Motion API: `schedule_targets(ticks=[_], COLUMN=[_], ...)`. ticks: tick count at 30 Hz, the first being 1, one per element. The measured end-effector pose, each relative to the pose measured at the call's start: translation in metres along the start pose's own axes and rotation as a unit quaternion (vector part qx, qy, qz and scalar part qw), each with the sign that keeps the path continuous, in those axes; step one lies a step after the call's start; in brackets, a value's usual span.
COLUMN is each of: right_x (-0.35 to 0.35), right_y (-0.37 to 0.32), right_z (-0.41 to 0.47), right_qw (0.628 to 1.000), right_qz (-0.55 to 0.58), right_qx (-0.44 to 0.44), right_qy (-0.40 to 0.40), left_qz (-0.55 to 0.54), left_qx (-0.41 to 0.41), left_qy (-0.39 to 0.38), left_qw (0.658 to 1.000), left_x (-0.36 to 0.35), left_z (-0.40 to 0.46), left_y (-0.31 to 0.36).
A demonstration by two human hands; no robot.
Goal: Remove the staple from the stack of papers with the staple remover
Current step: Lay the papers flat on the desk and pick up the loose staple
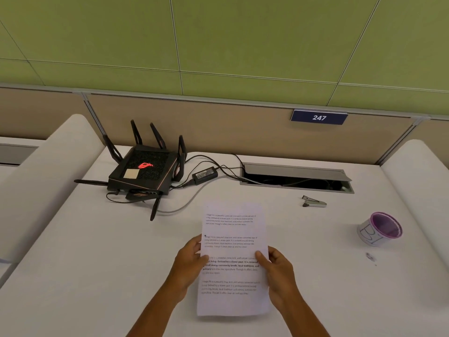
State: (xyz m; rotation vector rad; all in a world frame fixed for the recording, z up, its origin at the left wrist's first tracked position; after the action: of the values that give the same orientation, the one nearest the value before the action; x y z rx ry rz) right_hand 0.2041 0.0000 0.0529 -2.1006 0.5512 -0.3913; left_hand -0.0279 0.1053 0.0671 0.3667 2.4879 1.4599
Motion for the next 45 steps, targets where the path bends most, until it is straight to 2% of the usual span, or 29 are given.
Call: schedule_targets(ticks=[5,11,20,27,35,39,41,45], right_x=[-0.012,-0.024,-0.036,-0.040,-0.047,-0.049,-0.049,-0.044], right_y=[0.001,-0.009,-0.039,-0.044,-0.042,-0.040,-0.039,-0.035], right_z=[0.042,0.097,0.150,0.171,0.172,0.167,0.161,0.148], right_qw=[0.998,0.992,0.978,0.946,0.883,0.869,0.839,0.755], right_qz=[-0.040,-0.091,-0.184,-0.303,-0.442,-0.466,-0.502,-0.597], right_qx=[-0.017,-0.027,0.020,0.056,0.111,0.123,0.166,0.242], right_qy=[0.045,0.078,0.099,0.104,0.110,0.115,0.127,0.125], left_qz=[0.034,0.036,0.071,0.093,0.156,0.204,0.273,0.384], left_qx=[0.009,-0.015,-0.040,-0.041,-0.066,-0.081,-0.107,-0.171], left_qy=[0.024,0.050,0.055,0.073,0.121,0.140,0.135,0.129], left_qw=[0.999,0.998,0.995,0.992,0.978,0.966,0.946,0.898], left_x=[0.008,0.010,0.012,0.020,0.022,0.022,0.020,0.012], left_z=[0.029,0.076,0.131,0.151,0.154,0.150,0.146,0.131], left_y=[-0.017,0.003,0.018,0.007,-0.002,-0.005,-0.004,-0.005])
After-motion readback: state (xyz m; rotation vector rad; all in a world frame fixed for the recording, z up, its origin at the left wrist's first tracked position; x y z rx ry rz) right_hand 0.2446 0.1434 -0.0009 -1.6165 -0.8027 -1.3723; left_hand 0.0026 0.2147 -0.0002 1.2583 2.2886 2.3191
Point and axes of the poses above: each hand's wrist, its own z-axis towards the middle knuckle, its own x-axis out of the back of the hand, y = z × x, the point moved 4 cm from there along z, towards the middle knuckle, and after that the axes turned 12 degrees about -z, right-handed, at the moved point
